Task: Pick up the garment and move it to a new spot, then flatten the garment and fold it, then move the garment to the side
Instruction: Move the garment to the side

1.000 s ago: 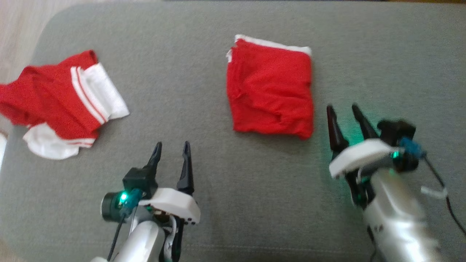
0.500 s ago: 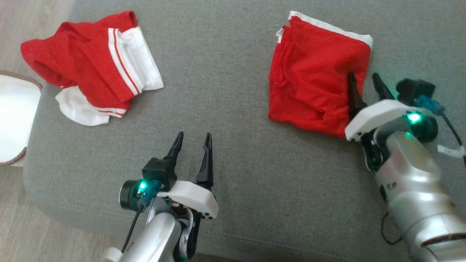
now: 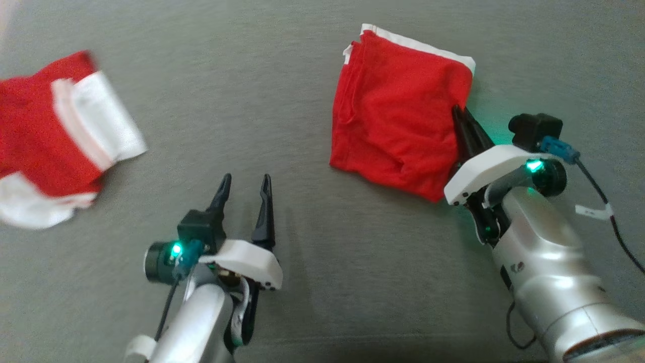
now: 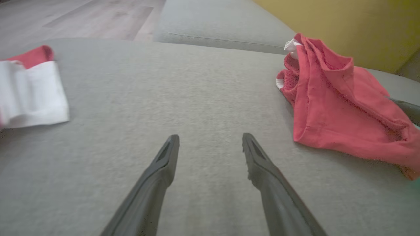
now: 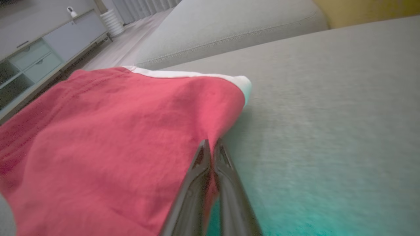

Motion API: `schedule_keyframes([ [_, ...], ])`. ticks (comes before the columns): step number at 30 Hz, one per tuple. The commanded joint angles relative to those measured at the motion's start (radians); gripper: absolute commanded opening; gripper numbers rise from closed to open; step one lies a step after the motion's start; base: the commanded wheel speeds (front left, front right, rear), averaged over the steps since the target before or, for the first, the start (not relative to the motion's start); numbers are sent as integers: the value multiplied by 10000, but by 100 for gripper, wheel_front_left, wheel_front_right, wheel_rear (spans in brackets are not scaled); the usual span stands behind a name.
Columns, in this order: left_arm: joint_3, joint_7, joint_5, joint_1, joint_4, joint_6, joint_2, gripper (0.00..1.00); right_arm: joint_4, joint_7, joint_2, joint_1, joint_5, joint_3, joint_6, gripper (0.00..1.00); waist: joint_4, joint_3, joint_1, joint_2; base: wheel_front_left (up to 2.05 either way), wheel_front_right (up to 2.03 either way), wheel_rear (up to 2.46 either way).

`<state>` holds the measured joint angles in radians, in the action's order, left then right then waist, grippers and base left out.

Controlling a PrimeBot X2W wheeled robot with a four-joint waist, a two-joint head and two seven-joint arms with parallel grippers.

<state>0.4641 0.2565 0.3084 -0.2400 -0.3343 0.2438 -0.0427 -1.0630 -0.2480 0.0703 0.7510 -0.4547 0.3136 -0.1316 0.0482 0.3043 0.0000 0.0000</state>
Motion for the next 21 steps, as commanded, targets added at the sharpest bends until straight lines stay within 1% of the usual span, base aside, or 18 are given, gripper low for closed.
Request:
schedule_keyframes([
  [1, -408, 53, -121, -478, 217, -83, -76, 100, 388, -129, -160, -214, -180, 270, 9, 0, -1415, -143, 0, 0, 0, 0, 0],
  [9, -905, 53, -683, -986, -228, -467, -75, 100, 1418, -135, -183, -798, -1132, 777, 9, 0, -4331, 70, 0, 0, 0, 0, 0],
  [10, -1075, 53, -854, -1086, -349, -564, -75, 100, 1614, -135, -189, -894, -1315, 990, 9, 0, -4972, 161, 0, 0, 0, 0, 0],
  [12, -1204, 53, -989, -1193, -451, -671, -75, 100, 1781, -136, -192, -944, -1343, 1167, 9, 0, -5442, 259, 0, 0, 0, 0, 0],
  [14, -1192, 53, -1053, -1330, -541, -807, -75, 100, 1847, -136, -193, -1001, -1348, 1219, 9, 0, -5622, 371, 0, 0, 0, 0, 0],
  [18, -1064, 53, -1057, -1549, -748, -949, -75, 100, 1808, -136, -48, -846, -1110, 1263, 9, 0, -5661, 569, 0, 0, 0, 0, 0],
  [19, -1065, 53, -1077, -1577, -779, -957, -75, 100, 1773, -136, 9, -717, -1010, 1282, 9, 0, -5645, 626, 0, 0, 0, 0, 0],
  [21, -980, 53, -1088, -1658, -813, -984, -75, 100, 1671, -136, 319, -371, -684, 1273, 9, 0, -5363, 768, 0, 0, 0, 0, 0],
])
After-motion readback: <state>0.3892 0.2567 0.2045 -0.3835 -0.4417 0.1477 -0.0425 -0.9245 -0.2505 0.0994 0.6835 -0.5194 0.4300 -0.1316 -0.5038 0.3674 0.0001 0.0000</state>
